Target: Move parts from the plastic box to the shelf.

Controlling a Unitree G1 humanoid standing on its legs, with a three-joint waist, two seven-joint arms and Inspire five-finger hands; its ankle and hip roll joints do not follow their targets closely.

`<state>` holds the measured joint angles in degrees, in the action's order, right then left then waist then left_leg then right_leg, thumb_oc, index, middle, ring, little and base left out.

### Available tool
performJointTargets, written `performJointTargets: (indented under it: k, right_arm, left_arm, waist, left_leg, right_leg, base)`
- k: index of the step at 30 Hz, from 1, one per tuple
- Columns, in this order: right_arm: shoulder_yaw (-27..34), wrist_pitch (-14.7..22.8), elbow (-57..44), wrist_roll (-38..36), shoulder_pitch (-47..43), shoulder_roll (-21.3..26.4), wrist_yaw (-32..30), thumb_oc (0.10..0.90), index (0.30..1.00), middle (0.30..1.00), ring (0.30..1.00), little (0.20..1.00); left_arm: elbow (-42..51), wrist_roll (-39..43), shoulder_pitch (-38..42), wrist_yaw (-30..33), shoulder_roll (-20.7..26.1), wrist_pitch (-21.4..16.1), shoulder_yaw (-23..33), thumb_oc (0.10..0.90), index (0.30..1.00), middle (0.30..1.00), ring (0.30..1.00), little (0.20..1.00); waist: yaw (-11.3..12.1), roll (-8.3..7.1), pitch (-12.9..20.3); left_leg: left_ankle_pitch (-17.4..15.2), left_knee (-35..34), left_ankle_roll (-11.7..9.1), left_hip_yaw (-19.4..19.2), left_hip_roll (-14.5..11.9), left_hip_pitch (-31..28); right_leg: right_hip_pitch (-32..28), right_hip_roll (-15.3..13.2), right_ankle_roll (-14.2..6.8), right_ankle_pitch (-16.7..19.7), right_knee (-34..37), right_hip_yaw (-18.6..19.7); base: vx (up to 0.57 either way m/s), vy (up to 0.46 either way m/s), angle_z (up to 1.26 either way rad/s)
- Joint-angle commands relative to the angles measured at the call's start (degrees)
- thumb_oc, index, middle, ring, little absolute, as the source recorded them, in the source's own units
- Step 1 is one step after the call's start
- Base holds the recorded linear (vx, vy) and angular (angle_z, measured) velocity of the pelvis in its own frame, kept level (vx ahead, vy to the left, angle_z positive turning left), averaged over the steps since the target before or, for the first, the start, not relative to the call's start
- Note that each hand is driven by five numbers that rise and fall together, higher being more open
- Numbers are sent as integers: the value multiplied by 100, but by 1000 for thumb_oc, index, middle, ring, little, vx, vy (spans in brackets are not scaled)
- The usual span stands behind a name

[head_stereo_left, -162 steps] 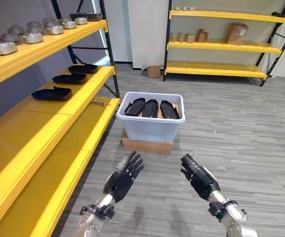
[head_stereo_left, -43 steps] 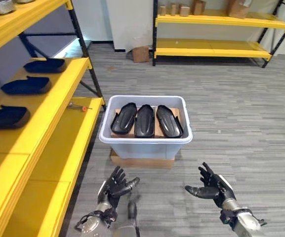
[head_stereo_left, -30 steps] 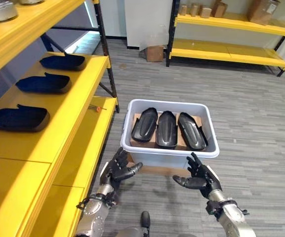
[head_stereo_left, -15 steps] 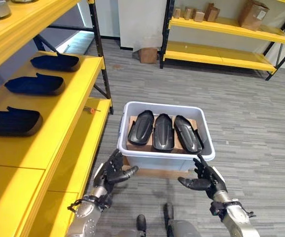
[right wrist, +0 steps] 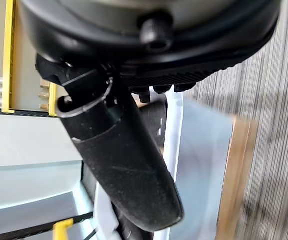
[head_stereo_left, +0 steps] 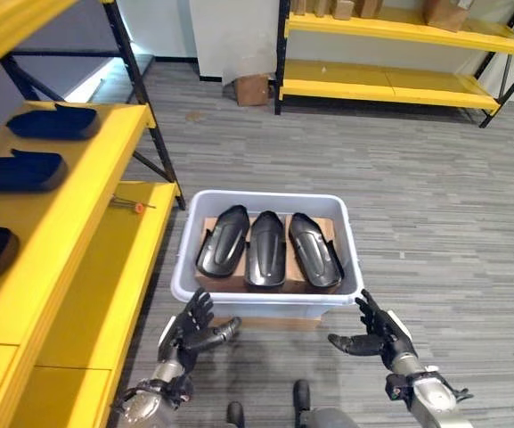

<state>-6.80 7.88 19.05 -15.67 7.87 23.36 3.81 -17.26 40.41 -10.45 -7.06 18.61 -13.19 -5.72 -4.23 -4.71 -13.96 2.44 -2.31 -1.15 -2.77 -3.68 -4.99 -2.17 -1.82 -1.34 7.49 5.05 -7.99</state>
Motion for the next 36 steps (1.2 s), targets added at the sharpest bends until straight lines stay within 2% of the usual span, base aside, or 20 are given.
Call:
performJointTargets:
  k: [1,3,4,5,6,9,10,11,12,13,14,16,18,21,24,26,28,33,36]
  right_arm:
    - [402,955,-469,401,-443,326,-375,900,1000,1000,1000,1000]
    - [402,955,-469,401,-443,325,-376,900,1000,1000,1000,1000]
    - [438,1189,-751,609,-374,418,-698,900,1000,1000,1000,1000]
    - [413,1267,-838,797,-350,420,-847,900,1000,1000,1000,1000]
    - [326,1352,-942,1011,-356,421,-1002,900,1000,1000,1000,1000]
    - [265,1385,-1083,1309,-369,438,-1104,900,1000,1000,1000,1000]
    - [302,1361,-1219,1384,-328,527,-1120,900,1000,1000,1000,1000]
    - [310,1363,-1241,1409,-318,544,-1128,900,1000,1000,1000,1000]
    - [328,1362,-1298,1471,-287,586,-1145,900,1000,1000,1000,1000]
    - [344,1445,-1395,1501,-227,694,-1086,900,1000,1000,1000,1000]
    - [324,1511,-1408,1489,-248,749,-1054,900,1000,1000,1000,1000]
    - [252,1608,-1340,1512,-400,844,-1029,900,1000,1000,1000,1000]
    - [240,1592,-1333,1573,-525,959,-1015,900,1000,1000,1000,1000]
    - [304,1650,-1338,1616,-454,996,-1000,900,1000,1000,1000,1000]
    - [397,1649,-1400,1860,-383,944,-1365,900,1000,1000,1000,1000]
    - [389,1641,-1401,1898,-390,941,-1384,900,1000,1000,1000,1000]
    - [339,1575,-1525,2528,-409,1025,-1526,900,1000,1000,1000,1000]
    - [248,1639,-1448,3275,-830,1191,-2510,900,1000,1000,1000,1000]
    - [183,1503,-1526,3621,-1146,1349,-2730,900,1000,1000,1000,1000]
  left_arm:
    - [695,436,484,-51,-93,-817,387,900,1000,1000,1000,1000]
    - [696,436,483,-51,-94,-817,387,900,1000,1000,1000,1000]
    - [821,661,521,2,-236,-853,401,900,1000,1000,1000,1000]
    - [870,677,528,73,-284,-856,396,900,1000,1000,1000,1000]
    - [905,678,554,195,-358,-866,388,900,1000,1000,1000,1000]
    - [1009,633,494,195,-358,-906,349,900,1000,1000,1000,1000]
    - [1130,602,437,179,-344,-889,299,900,1000,1000,1000,1000]
    - [1152,602,424,170,-337,-876,291,900,1000,1000,1000,1000]
    - [1214,585,388,182,-319,-866,258,900,1000,1000,1000,1000]
    - [1191,801,319,-131,-289,-724,221,900,1000,1000,1000,1000]
    - [1158,989,299,-476,-285,-544,215,900,1000,1000,1000,1000]
    - [1070,1179,267,-872,-259,-584,196,900,1000,1000,1000,1000]
    - [1090,1255,310,-802,-199,-690,205,900,1000,1000,1000,1000]
    - [1061,1318,321,-834,-191,-593,240,900,1000,1000,1000,1000]
    - [1126,1070,325,-875,-46,-552,233,900,1000,1000,1000,1000]
    - [1135,1069,329,-869,-29,-552,232,900,1000,1000,1000,1000]
    - [1223,1192,262,-798,7,-619,250,900,1000,1000,1000,1000]
    - [1380,1246,425,-667,252,-630,223,900,1000,1000,1000,1000]
    - [1412,1321,555,-629,361,-668,184,900,1000,1000,1000,1000]
  waist:
    - [3,26,267]
    - [1,27,269]
    - [-8,-32,276]
    - [-9,-21,283]
    - [12,20,264]
    - [36,103,235]
    - [54,159,204]
    - [57,169,197]
    - [78,215,181]
    - [145,290,119]
    - [186,300,75]
    - [233,317,20]
    - [275,335,-64]
    - [290,323,-87]
    - [414,211,-69]
    - [424,200,-66]
    - [495,163,-72]
    - [701,38,-311]
    - [775,2,-450]
  left_leg:
    - [-745,723,-15,-372,-389,12]
    - [-748,731,-15,-370,-390,19]
    - [-533,1681,-34,-651,-468,335]
    - [-553,2021,-18,-623,-414,538]
    - [-549,2112,33,-511,-231,714]
    - [-452,1563,26,-408,-60,734]
    - [-200,1058,-79,-462,-62,848]
    - [-147,960,-100,-472,-66,865]
    - [81,631,-182,-483,-111,964]
    - [553,153,-328,-393,-239,1197]
    - [600,78,-348,-289,-274,1334]
    - [529,82,-339,-223,-260,1397]
    - [452,188,-289,-295,-273,1414]
    - [355,253,-275,-297,-232,1353]
    - [212,184,-202,-214,-97,1245]
    - [200,182,-197,-203,-84,1248]
    - [137,154,-176,-164,3,1247]
    - [89,308,-112,-71,104,1638]
    - [93,393,-107,-61,112,1860]
  right_leg:
    - [311,-92,-123,-785,-681,14]
    - [314,-91,-123,-785,-681,12]
    - [149,-97,12,-877,-658,-167]
    - [112,-78,40,-892,-650,-198]
    - [35,-9,68,-918,-654,-117]
    - [-77,84,42,-968,-646,46]
    - [-231,102,18,-1006,-538,46]
    - [-263,103,13,-1011,-512,41]
    - [-360,131,-2,-1028,-433,30]
    - [-538,177,-4,-1070,-349,29]
    - [-577,170,5,-1089,-352,70]
    - [-578,137,-23,-1124,-387,181]
    - [-510,93,1,-1193,-471,147]
    - [-507,72,-1,-1241,-535,104]
    - [-462,-16,-106,-1191,-495,-59]
    - [-456,-21,-110,-1188,-487,-75]
    - [-442,-38,-116,-1179,-414,-143]
    - [-300,-72,-152,-1177,-426,-234]
    - [-224,-57,-135,-1269,-527,-267]
  base:
    - [35,-121,5]
    - [45,-100,1]
    - [121,-245,0]
    - [219,-264,39]
    - [175,-52,53]
    - [180,68,3]
    - [189,157,-15]
    - [186,175,5]
    - [212,169,23]
    - [238,191,24]
    - [211,171,8]
    - [147,164,-22]
    - [103,154,-44]
    - [152,116,-38]
    - [144,58,-8]
    - [71,43,19]
    - [155,104,26]
    - [-60,-43,23]
    - [-84,-60,21]
